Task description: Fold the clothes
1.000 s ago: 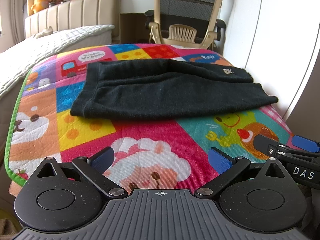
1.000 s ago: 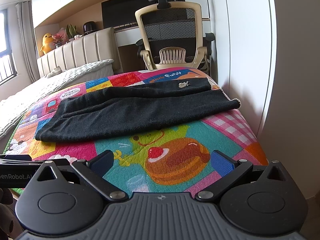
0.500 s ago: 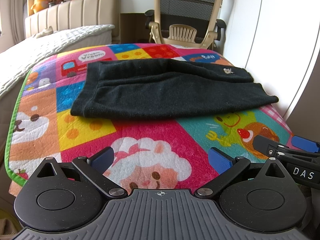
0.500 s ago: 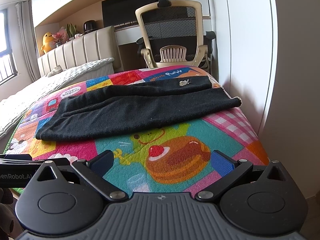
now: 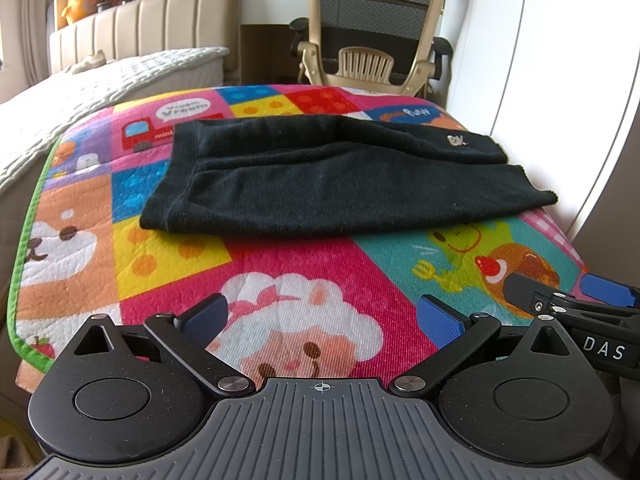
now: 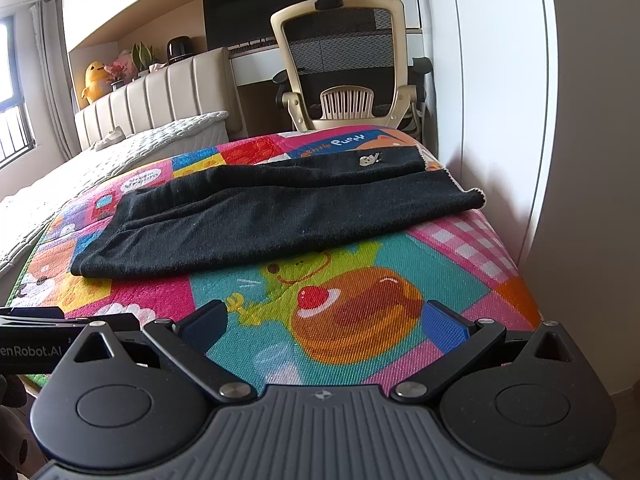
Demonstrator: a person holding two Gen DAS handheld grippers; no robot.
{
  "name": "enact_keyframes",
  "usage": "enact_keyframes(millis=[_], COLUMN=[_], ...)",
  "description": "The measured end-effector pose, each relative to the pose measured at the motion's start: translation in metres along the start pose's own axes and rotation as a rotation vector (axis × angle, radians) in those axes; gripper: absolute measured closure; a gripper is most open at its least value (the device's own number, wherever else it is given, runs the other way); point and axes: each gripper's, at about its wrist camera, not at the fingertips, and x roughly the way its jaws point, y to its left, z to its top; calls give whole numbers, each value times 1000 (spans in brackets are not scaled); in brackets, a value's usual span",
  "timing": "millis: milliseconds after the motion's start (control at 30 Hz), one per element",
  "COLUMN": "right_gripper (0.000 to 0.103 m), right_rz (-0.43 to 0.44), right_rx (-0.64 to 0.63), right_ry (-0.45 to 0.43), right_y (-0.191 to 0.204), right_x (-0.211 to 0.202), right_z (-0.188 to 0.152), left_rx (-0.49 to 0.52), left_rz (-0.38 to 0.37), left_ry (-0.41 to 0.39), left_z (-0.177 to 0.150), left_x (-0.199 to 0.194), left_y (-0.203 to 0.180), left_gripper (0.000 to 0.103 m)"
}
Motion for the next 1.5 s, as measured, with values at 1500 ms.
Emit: enact_keyframes(millis=[1500], right_gripper=[0], right_rz=[25], right_rx=[-31], right_ry=[5], right_y=[-14], right_x=[51], right_z=[38], left_rx=[-58], left_rz=[-108], left_ry=[-96], left_z=[43], left_x=[38], left_y=[46], left_gripper=[1])
